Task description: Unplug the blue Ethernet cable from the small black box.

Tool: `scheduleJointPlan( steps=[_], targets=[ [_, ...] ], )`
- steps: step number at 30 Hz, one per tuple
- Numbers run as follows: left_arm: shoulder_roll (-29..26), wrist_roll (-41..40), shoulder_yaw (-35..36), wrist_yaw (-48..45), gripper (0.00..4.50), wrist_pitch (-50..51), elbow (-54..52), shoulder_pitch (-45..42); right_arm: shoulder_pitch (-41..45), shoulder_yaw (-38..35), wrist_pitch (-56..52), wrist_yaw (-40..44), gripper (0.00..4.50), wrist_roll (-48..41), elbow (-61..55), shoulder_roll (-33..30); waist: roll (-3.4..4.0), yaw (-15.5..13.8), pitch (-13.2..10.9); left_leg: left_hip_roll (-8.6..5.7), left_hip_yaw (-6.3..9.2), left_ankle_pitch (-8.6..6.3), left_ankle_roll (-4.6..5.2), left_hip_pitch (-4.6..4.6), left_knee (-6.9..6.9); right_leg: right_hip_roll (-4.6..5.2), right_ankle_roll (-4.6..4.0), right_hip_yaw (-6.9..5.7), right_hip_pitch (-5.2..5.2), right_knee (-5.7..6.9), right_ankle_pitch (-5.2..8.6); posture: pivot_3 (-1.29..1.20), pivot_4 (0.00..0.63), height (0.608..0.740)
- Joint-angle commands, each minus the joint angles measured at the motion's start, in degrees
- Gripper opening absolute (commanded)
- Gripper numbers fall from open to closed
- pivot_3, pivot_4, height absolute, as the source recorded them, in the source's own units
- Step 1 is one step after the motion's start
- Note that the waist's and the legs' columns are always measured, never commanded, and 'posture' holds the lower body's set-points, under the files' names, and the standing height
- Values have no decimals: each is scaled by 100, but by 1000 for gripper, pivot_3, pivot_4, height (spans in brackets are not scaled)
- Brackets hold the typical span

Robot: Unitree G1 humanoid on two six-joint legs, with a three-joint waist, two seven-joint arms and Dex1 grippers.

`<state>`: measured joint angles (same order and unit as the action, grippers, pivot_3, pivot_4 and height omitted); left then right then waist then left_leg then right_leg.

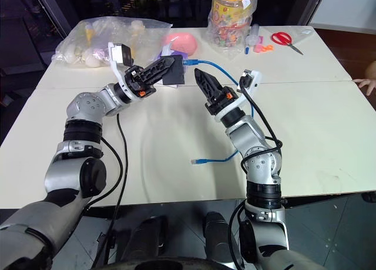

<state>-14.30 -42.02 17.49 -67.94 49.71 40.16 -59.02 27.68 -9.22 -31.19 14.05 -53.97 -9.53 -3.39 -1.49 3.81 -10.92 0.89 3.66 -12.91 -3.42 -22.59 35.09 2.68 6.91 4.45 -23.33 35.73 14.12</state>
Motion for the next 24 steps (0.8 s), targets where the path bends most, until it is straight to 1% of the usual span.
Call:
scheduleJointPlan(
  steps=[1,3,4,6,7,8,9,10,14,24],
  targets=[
    [35,-133,17,-26,501,-15,-203,-37,112,18,46,119,2008,-57,-111,86,0,0,0,0,0,0,0,0,0,0,0,0,0,0,0,0,150,739],
    [65,-110,64,37,501,-95,-88,-91,81,43,15,141,2008,-93,-185,118,0,-1,0,0,0,0,0,0,0,0,0,0,0,0,0,0,150,739],
    [75,-93,76,49,501,-137,-26,-127,56,57,0,144,2270,-104,-228,131,0,-1,0,0,0,0,0,0,0,0,0,0,0,0,0,0,150,739],
    [78,-79,82,47,501,-178,40,-167,32,75,-10,144,2859,-103,-271,149,0,1,0,0,0,0,0,0,0,0,0,0,0,0,0,0,150,739],
    [77,-74,89,47,501,-205,92,-192,23,84,-23,150,3298,-107,-306,148,0,2,0,0,0,0,0,0,0,0,0,0,0,0,0,0,150,739],
    [75,-73,93,47,501,-224,127,-208,18,89,-31,156,3882,-110,-328,146,0,0,0,0,0,0,0,0,0,0,0,0,0,0,0,0,150,739],
    [74,-80,110,58,501,-241,177,-230,13,86,-39,148,4318,-114,-346,146,0,-1,0,0,0,0,0,0,0,0,0,0,0,0,0,0,150,739],
    [66,-81,109,52,501,-246,197,-237,2,74,-37,139,4470,-132,-371,157,0,-1,0,0,0,0,0,0,0,0,0,0,0,0,0,0,150,739],
    [42,-99,53,-22,501,-148,143,-185,-10,23,9,117,4470,-162,-414,195,0,-1,0,0,0,0,0,-2,0,0,0,0,0,-2,0,0,150,739],
    [139,-245,-13,19,501,252,-388,126,116,-34,89,167,4470,-142,-209,291,0,1,0,0,1,0,0,-2,-1,0,0,0,0,-3,0,0,150,739]
  ],
)
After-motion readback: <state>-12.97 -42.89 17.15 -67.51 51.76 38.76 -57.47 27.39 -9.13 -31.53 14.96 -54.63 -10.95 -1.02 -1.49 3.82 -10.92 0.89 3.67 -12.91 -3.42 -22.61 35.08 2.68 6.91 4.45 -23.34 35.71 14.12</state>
